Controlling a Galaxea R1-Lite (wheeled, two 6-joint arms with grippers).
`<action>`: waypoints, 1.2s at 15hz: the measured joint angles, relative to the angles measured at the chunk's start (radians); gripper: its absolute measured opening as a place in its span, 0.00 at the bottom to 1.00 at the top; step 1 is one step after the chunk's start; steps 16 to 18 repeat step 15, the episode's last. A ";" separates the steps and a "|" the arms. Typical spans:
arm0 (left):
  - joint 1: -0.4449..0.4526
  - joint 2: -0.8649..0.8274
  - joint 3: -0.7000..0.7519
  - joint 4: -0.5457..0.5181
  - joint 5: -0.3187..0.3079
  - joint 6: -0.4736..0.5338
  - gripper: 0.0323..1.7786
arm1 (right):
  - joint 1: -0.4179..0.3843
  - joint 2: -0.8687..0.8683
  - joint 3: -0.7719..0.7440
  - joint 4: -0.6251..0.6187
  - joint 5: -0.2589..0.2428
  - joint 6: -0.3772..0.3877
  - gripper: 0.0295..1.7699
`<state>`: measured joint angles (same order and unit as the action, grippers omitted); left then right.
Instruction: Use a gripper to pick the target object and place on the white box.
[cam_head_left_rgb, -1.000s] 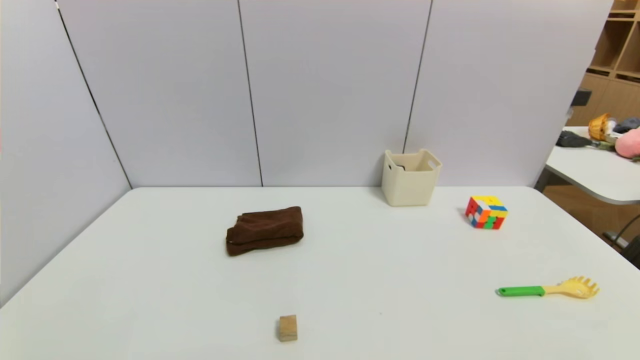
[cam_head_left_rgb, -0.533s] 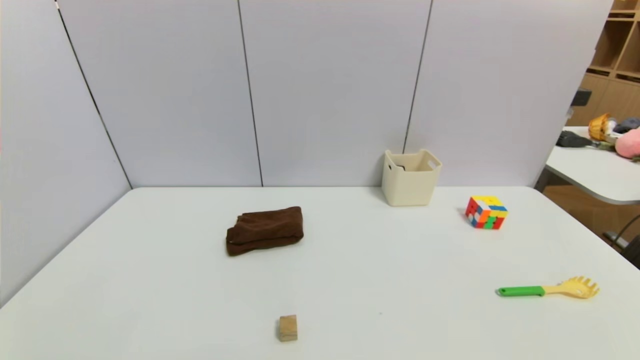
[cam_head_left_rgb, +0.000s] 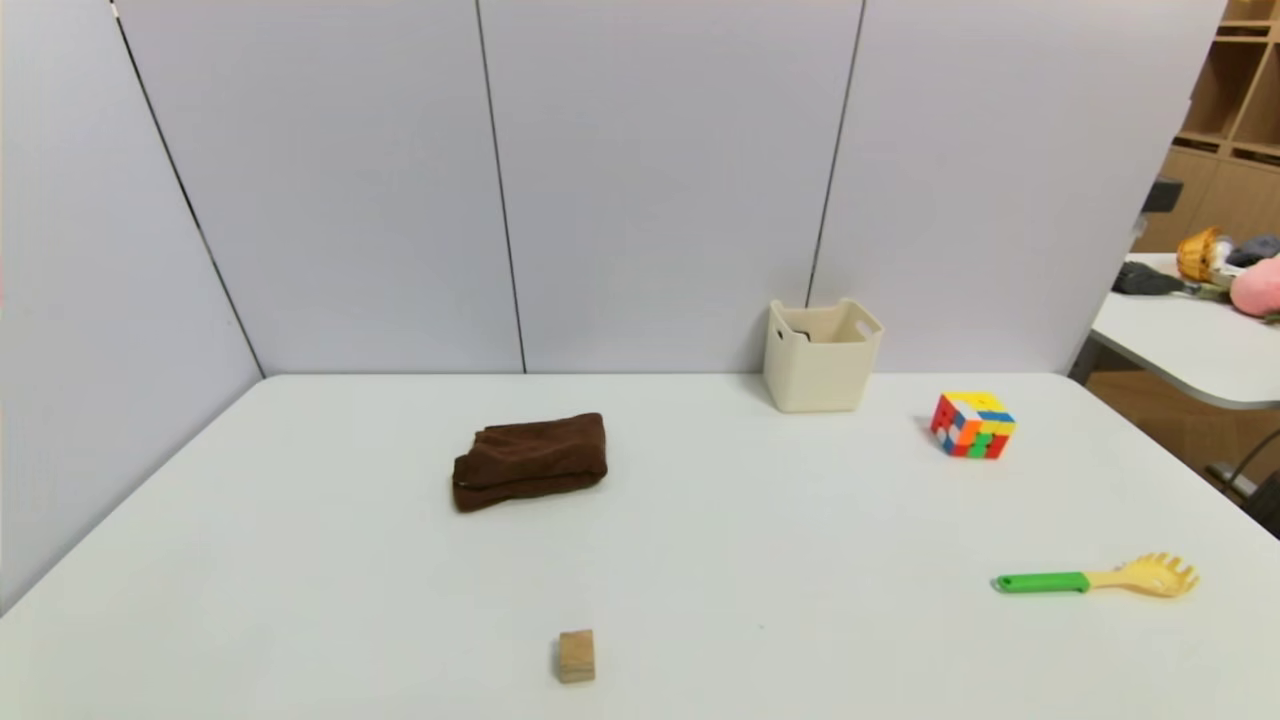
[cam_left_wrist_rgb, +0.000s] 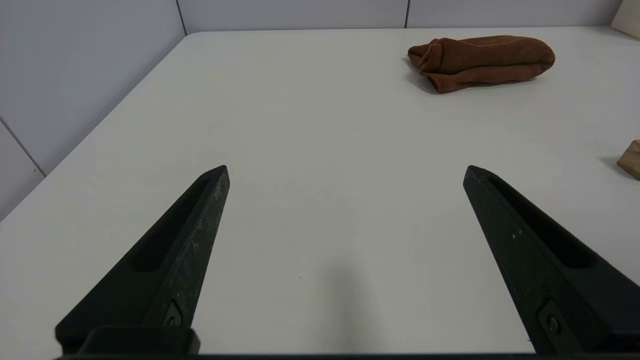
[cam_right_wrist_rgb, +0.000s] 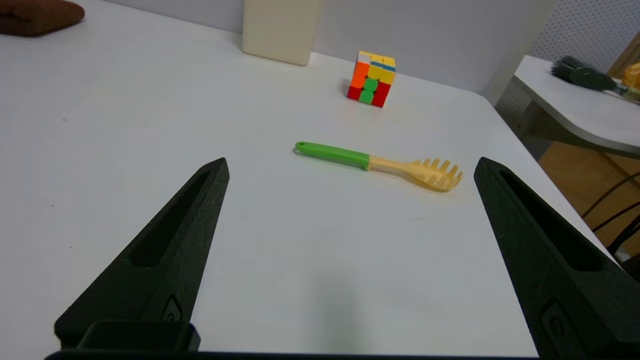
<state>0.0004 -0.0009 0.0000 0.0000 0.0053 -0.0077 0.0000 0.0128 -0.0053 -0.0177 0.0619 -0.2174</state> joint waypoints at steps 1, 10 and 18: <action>0.000 0.000 0.000 0.000 0.000 0.000 0.95 | 0.000 -0.006 0.002 0.005 0.000 0.006 0.96; 0.000 0.000 0.000 0.000 0.000 0.001 0.95 | 0.000 -0.015 0.005 0.009 -0.009 0.059 0.96; 0.000 0.000 0.000 0.000 0.000 0.000 0.95 | 0.000 -0.015 0.005 0.010 -0.008 0.074 0.96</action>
